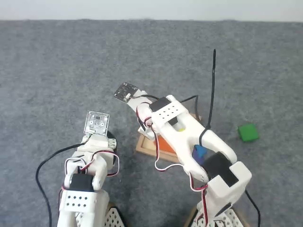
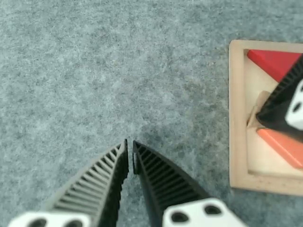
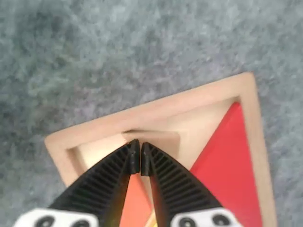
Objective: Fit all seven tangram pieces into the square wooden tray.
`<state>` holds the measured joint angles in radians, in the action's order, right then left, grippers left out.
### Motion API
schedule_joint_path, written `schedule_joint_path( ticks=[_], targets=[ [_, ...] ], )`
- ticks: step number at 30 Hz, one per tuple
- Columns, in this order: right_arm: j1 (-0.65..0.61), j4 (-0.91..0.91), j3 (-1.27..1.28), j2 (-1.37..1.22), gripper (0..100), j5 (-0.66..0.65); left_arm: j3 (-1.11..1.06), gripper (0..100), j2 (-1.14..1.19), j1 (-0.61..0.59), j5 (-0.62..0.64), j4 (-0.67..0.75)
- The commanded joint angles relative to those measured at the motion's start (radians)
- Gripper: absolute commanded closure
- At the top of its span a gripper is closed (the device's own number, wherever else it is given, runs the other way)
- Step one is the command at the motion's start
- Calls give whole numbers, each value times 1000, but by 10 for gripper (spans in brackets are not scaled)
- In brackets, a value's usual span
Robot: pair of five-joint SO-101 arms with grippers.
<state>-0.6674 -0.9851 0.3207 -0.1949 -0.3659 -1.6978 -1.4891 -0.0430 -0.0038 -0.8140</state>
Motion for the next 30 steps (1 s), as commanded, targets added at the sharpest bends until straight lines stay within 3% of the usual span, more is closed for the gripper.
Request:
schedule_joint_path(
  ticks=[1,8,18,30],
  targets=[
    [13,58,-52,10,992,21,8,986,-12,-5,5,-2],
    [16,120,-52,-1,992,61,8,986,-12,-5,5,-2],
    [90,73,-20,1,992,60,8,986,-12,-5,5,-2],
    [85,21,57,21,992,63,8,986,-12,-5,5,-2]
  ],
)
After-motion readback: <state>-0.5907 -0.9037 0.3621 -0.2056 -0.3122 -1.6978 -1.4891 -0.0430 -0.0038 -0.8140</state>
